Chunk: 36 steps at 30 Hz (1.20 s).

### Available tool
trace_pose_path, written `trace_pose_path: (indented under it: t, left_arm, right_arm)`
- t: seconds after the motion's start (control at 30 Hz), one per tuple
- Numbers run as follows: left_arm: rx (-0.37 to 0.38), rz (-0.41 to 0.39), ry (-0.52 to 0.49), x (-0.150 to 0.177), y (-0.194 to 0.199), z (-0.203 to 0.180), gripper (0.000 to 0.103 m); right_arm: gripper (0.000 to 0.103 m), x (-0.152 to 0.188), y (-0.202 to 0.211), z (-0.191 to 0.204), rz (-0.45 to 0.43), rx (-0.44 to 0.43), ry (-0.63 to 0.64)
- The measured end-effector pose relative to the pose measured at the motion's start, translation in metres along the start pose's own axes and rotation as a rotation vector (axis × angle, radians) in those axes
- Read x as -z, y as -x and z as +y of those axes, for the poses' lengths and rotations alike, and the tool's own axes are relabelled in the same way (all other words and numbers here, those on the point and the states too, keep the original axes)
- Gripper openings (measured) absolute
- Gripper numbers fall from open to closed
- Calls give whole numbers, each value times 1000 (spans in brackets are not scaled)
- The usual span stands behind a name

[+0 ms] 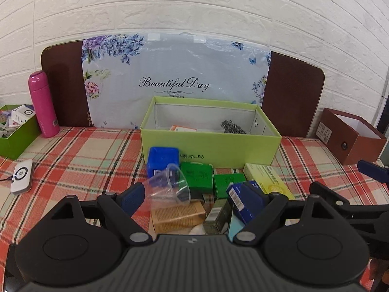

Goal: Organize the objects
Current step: 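Withdraw both tools from the green box toward the remaining items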

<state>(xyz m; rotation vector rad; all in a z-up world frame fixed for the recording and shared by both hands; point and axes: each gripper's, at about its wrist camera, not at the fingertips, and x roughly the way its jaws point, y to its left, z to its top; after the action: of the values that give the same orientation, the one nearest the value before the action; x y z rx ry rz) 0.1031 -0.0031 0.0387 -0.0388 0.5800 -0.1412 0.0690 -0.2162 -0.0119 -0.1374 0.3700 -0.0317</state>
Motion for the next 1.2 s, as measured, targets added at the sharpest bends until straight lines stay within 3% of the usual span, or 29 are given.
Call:
trace_pose_path:
  t: [0.37,0.83,1.1,1.2]
  left_arm:
    - [-31,61,25,41,15,4,89]
    - [-10,149,32,86,12,26,89]
    - [137,109,19,79,14,10,88]
    - [195,94,11,71,5,-4,80]
  right_arm:
    - [103,52,36,9,76,10,-53]
    - [103,88,39,8,171,-2,-101]
    - [103,95,40,3,178,-8,-129]
    - [103,98,41,-1,188,-11,-140]
